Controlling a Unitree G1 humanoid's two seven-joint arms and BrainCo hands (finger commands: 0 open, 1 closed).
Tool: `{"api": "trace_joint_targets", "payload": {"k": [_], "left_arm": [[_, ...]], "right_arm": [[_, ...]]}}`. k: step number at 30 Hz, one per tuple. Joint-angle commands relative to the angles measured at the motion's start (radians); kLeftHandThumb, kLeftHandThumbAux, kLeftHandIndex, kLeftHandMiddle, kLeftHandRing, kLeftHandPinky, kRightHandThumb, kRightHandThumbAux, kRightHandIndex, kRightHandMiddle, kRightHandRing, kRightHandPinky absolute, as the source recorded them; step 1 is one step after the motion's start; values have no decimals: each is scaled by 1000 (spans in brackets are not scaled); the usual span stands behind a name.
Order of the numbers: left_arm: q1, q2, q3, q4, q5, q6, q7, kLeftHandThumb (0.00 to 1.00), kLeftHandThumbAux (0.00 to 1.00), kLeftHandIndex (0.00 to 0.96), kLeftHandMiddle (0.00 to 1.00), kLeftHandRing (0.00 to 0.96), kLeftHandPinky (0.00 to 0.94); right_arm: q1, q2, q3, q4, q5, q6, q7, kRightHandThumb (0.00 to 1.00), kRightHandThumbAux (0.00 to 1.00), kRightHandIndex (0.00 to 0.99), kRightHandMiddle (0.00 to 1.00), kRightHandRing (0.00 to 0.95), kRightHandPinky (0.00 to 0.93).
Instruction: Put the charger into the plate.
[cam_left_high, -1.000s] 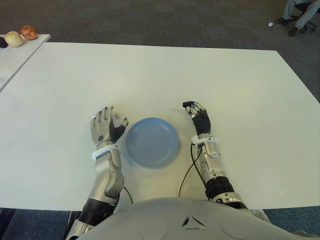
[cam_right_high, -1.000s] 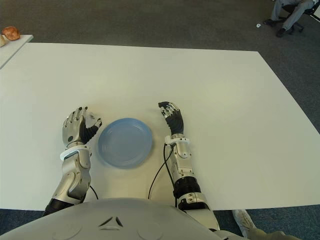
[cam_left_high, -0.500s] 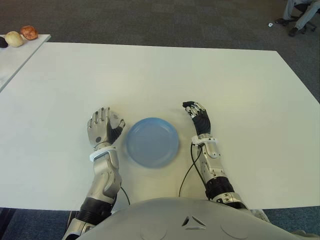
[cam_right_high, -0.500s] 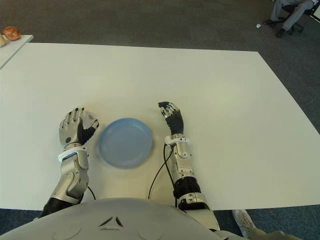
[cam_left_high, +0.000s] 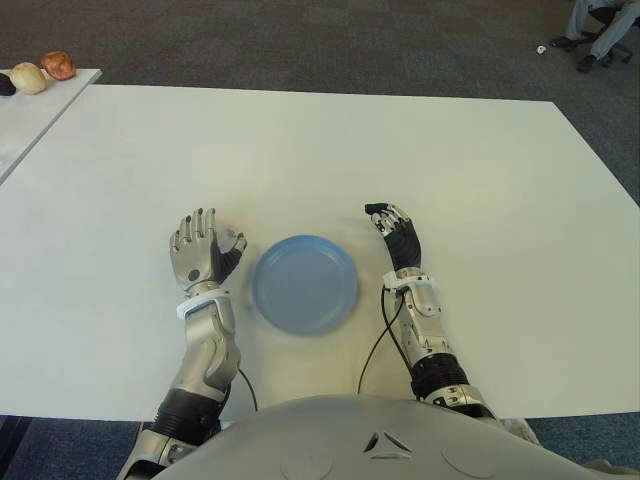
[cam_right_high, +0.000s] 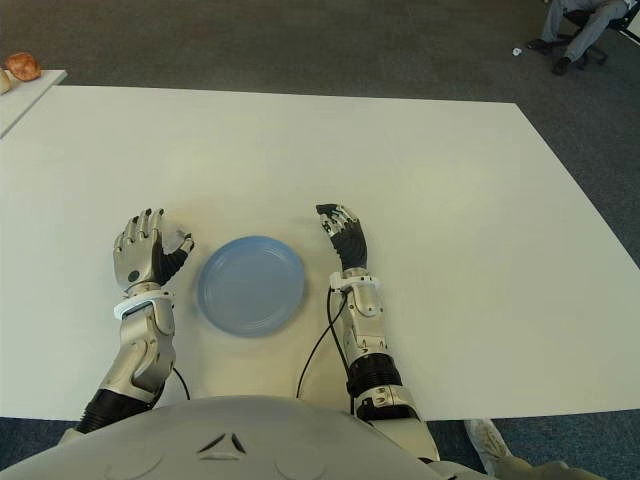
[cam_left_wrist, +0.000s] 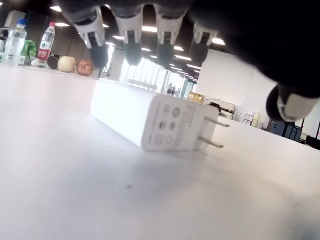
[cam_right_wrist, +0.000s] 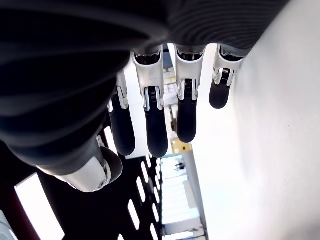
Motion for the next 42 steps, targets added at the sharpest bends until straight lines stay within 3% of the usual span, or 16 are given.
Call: {"api": "trace_joint_targets", "payload": {"k": [1,42], "left_arm": [[-9,13,3,13,-15,-18,19,103,307,0,0,0,0],[-124,162,40,99,-64,-93,-10,177,376,0,0,0,0]], "right_arm": [[74,60,-4,70,3,45,3,0,684,355,349,255,145],[71,52,-20,75,0,46,21,0,684,356,343,248,137]]}}
